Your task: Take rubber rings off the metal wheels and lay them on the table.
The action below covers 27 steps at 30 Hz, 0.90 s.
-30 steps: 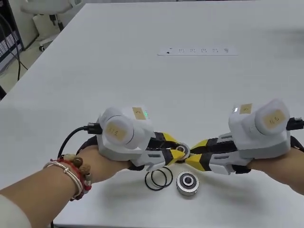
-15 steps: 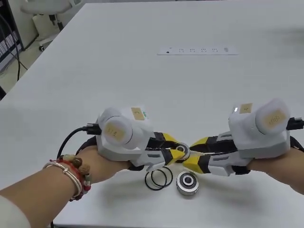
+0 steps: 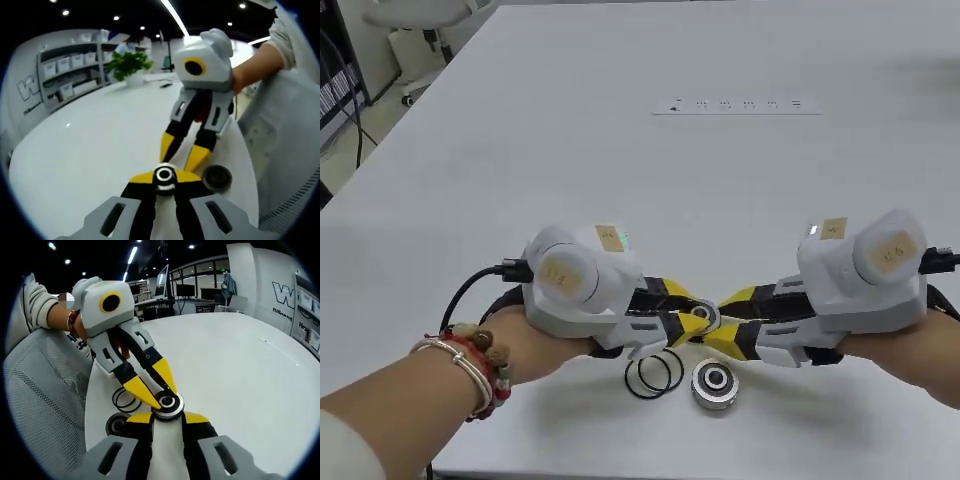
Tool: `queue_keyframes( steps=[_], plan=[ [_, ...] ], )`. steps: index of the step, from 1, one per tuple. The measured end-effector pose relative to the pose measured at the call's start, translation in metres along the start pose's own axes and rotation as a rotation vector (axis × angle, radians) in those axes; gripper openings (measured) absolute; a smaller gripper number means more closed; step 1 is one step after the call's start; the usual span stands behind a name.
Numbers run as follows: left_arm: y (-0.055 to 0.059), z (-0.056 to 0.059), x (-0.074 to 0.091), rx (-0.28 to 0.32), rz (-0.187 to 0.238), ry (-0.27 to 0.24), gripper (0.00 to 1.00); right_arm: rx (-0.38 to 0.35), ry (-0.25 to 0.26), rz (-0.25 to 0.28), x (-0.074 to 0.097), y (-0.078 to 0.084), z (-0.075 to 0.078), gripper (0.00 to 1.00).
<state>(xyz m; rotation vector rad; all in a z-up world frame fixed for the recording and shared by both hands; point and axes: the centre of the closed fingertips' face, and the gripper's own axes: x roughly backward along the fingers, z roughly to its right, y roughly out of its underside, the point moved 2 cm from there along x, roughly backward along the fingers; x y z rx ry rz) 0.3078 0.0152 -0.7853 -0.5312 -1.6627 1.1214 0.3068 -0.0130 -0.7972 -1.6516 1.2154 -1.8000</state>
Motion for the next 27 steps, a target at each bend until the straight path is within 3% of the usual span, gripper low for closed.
queue_keyframes(
  steps=[5, 12, 27],
  plan=[
    [0.0003, -0.0001, 0.0004, 0.003, 0.001, -0.002, 0.15, -0.02, -0.008, -0.013, 0.0014, 0.0032, 0.0007, 0.13],
    [0.001, -0.0009, 0.0016, 0.007, -0.002, -0.005, 0.14, 0.016, 0.015, -0.03, 0.0013, 0.0063, 0.0033, 0.03],
    [0.0011, -0.0007, 0.0024, 0.006, -0.002, -0.006, 0.14, -0.037, 0.039, -0.041, 0.0038, 0.0049, 0.0085, 0.0]
  ],
)
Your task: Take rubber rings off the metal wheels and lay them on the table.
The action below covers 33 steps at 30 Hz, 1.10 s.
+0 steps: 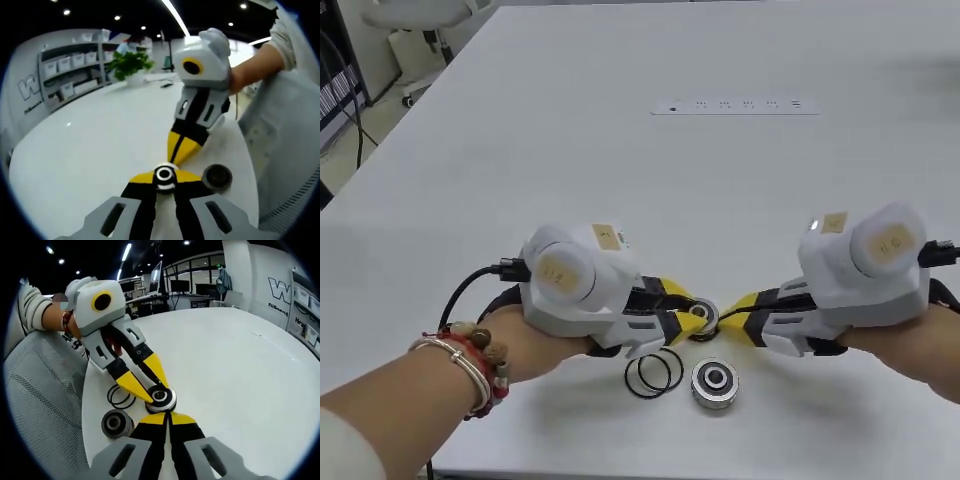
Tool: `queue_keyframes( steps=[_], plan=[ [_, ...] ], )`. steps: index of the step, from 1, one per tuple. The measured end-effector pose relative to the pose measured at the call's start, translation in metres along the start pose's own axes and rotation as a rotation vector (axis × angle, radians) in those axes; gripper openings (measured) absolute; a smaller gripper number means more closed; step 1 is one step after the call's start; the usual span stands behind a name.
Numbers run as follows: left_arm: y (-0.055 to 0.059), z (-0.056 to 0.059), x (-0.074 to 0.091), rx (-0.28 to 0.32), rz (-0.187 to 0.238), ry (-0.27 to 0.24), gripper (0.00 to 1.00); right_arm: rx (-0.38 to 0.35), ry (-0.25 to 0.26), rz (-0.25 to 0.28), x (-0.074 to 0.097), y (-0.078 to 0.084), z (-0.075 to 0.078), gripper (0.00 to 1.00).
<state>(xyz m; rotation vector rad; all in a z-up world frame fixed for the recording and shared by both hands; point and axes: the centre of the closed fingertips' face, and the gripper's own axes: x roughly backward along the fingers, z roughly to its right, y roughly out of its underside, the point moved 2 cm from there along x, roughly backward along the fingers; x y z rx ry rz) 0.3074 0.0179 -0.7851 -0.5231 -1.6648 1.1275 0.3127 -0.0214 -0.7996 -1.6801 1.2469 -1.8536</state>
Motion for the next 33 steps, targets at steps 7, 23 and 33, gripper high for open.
queue_keyframes(
  steps=[7, 23, 33],
  plan=[
    [0.0, 0.0, 0.0, 0.0, -0.001, 0.0, 0.14, -0.052, 0.004, 0.003, 0.001, -0.001, 0.004, 0.0],
    [-0.001, 0.001, -0.001, 0.006, 0.001, 0.002, 0.14, -0.274, -0.015, 0.068, 0.009, -0.008, 0.006, 0.0],
    [-0.001, 0.002, -0.001, -0.002, 0.0, 0.004, 0.14, -0.309, -0.028, 0.078, 0.01, -0.01, 0.001, 0.0]
  ],
)
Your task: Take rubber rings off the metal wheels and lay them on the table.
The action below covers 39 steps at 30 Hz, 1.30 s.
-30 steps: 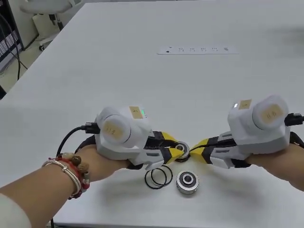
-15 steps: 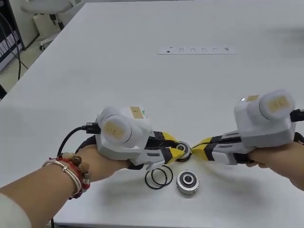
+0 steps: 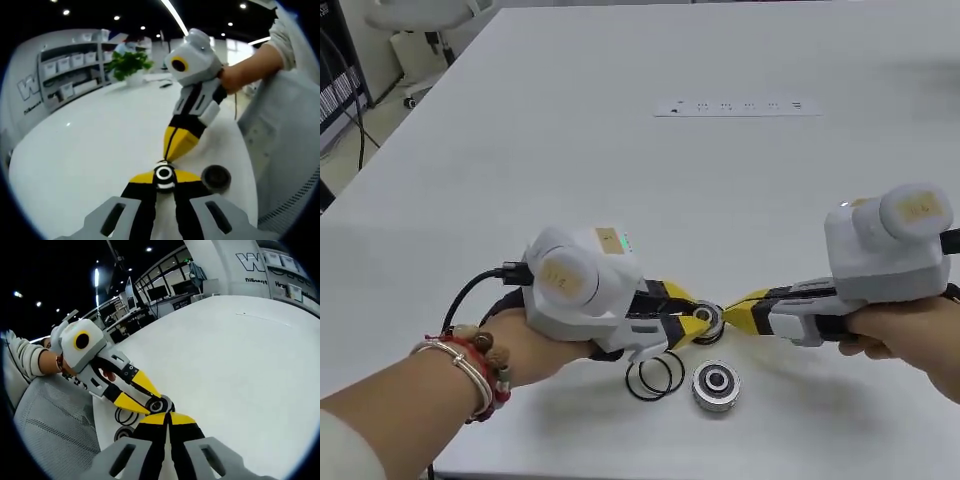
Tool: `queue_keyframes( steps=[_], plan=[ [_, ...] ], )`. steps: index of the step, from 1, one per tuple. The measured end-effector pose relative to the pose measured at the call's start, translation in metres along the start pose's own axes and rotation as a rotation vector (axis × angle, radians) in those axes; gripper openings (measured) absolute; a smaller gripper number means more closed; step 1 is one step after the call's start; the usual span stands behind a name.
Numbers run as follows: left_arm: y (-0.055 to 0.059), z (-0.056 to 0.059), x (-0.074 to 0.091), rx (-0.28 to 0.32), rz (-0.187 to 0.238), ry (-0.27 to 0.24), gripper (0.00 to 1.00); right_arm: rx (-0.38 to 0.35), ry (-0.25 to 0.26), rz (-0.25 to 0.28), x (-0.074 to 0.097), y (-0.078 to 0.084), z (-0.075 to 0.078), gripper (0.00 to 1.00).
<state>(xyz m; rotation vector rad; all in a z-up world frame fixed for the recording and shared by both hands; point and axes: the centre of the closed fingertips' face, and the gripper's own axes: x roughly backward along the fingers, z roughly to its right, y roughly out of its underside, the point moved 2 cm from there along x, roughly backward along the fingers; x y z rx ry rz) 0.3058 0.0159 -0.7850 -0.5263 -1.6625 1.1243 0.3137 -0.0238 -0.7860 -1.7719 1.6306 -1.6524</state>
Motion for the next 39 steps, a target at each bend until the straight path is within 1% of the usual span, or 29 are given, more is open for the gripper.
queue_keyframes(
  steps=[4, 21, 32, 39],
  plan=[
    [0.0001, 0.0003, 0.0, 0.0, 0.0, 0.001, 0.14, 0.006, -0.001, -0.003, -0.0002, -0.0001, -0.0018, 0.0],
    [0.0004, 0.0019, -0.0003, 0.001, 0.002, 0.003, 0.14, -0.012, -0.008, -0.011, -0.0003, -0.0006, -0.0049, 0.0],
    [0.0002, 0.0024, -0.0003, 0.003, 0.005, 0.003, 0.14, -0.016, -0.016, -0.008, -0.0004, -0.002, -0.0064, 0.0],
    [0.0, 0.0022, -0.0007, 0.003, 0.008, 0.002, 0.14, -0.01, -0.032, -0.001, -0.0009, -0.0039, -0.0094, 0.0]
  ],
)
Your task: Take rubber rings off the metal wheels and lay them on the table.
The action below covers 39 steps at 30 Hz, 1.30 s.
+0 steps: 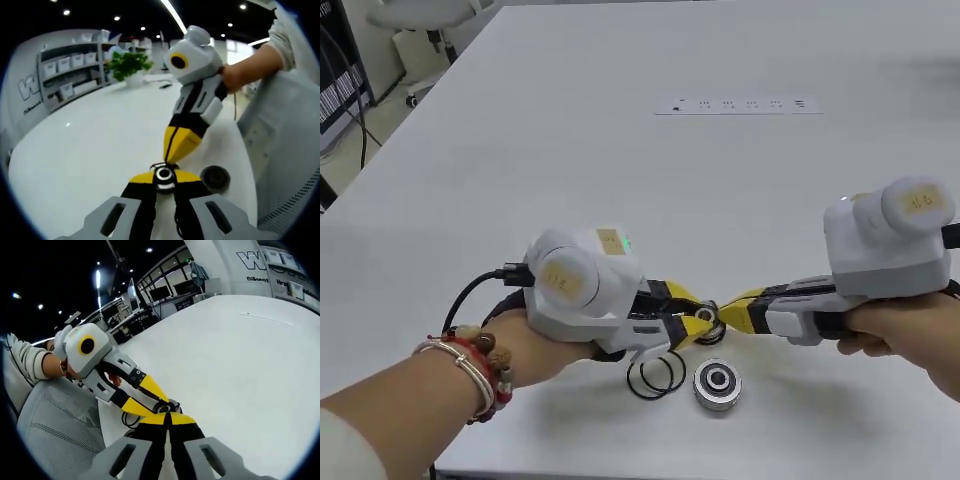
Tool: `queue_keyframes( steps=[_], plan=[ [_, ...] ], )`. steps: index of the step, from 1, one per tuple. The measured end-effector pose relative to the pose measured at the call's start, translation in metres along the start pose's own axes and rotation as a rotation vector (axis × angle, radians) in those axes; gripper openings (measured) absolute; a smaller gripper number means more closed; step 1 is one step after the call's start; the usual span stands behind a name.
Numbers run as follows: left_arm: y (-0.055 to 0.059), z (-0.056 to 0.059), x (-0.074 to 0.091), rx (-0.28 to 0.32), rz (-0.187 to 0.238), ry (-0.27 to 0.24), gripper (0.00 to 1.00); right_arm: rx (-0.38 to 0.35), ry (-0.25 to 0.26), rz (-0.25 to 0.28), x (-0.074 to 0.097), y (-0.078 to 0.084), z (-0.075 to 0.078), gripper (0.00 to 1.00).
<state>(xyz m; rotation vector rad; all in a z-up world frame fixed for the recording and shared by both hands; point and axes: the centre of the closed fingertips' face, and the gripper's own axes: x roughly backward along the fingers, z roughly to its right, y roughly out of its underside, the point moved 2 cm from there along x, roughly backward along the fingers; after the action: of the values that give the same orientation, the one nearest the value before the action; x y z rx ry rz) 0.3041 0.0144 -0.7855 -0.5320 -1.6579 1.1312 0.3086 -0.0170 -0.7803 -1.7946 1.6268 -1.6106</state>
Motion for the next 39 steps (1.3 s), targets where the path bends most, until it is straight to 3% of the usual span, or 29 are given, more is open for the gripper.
queue_keyframes(
  steps=[2, 4, 8, 12, 14, 18, 24, 30, 39],
  plan=[
    [0.0, 0.0, 0.0, 0.0, 0.001, -0.002, 0.14, 0.005, -0.011, 0.002, 0.0, -0.001, -0.002, 0.0],
    [-0.001, 0.001, -0.001, 0.001, 0.005, 0.001, 0.14, -0.012, -0.043, 0.086, 0.001, -0.016, -0.008, 0.0],
    [-0.002, 0.004, -0.004, -0.003, 0.011, 0.005, 0.14, 0.034, 0.005, 0.047, 0.002, -0.011, -0.002, 0.0],
    [-0.004, 0.007, -0.006, -0.011, 0.016, 0.015, 0.14, 0.003, 0.007, 0.038, 0.003, -0.008, 0.003, 0.0],
    [-0.004, 0.008, -0.006, -0.047, 0.01, 0.008, 0.14, -0.007, 0.007, 0.043, 0.003, -0.009, 0.003, 0.0],
    [-0.005, 0.007, -0.006, -0.058, -0.003, 0.013, 0.14, 0.006, 0.021, 0.028, 0.003, -0.006, 0.004, 0.0],
    [-0.005, 0.006, -0.005, -0.043, -0.021, 0.017, 0.17, -0.013, 0.024, 0.019, 0.003, -0.004, 0.006, 0.0],
    [-0.017, 0.001, 0.002, 0.012, 0.015, 0.012, 0.26, -0.034, 0.032, 0.033, 0.006, -0.006, 0.009, 0.0],
    [-0.034, -0.004, 0.019, 0.002, 0.042, -0.011, 0.39, -0.058, 0.036, 0.06, 0.011, -0.01, 0.012, 0.0]
  ],
)
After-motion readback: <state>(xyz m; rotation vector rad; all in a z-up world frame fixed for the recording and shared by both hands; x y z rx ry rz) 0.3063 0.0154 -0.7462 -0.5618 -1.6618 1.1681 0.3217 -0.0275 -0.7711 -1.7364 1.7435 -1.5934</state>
